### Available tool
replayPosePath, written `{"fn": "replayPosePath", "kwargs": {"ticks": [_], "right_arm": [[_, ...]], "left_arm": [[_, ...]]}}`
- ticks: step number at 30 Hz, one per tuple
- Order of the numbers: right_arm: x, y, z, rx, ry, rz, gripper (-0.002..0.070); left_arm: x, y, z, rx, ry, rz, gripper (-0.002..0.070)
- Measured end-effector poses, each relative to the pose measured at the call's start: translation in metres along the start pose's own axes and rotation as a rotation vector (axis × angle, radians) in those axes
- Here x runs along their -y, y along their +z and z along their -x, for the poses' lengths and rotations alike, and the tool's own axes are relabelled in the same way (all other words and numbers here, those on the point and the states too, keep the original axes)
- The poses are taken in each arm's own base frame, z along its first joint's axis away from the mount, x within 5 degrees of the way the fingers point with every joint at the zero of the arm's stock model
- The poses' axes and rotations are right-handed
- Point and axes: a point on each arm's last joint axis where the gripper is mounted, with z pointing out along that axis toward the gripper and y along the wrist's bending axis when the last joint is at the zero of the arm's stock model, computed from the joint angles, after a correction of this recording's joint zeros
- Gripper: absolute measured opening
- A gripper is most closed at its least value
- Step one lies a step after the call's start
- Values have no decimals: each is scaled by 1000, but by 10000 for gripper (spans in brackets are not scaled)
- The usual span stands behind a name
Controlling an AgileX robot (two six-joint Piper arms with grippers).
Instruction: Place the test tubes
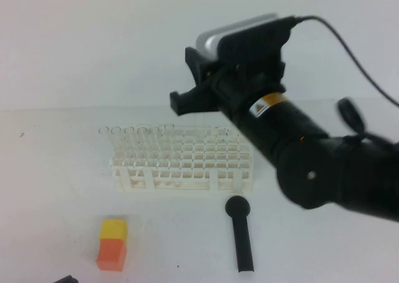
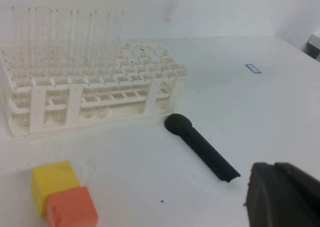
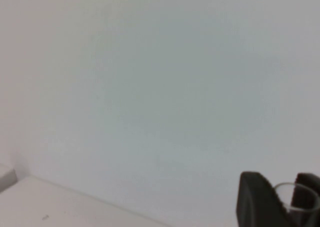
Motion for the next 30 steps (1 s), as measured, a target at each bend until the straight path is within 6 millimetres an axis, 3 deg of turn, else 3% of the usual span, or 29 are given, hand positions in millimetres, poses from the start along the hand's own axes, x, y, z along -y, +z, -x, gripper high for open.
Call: {"fn": "replayPosePath", "kwargs": {"ticks": [7,30], "right_arm": [[-13,14,-35,15,-105,21,125],[-16,37,-85,11,-120,-4,125]], "left_arm": [[0,0,0,0,0,0,-1],[0,0,0,0,0,0,-1]]}}
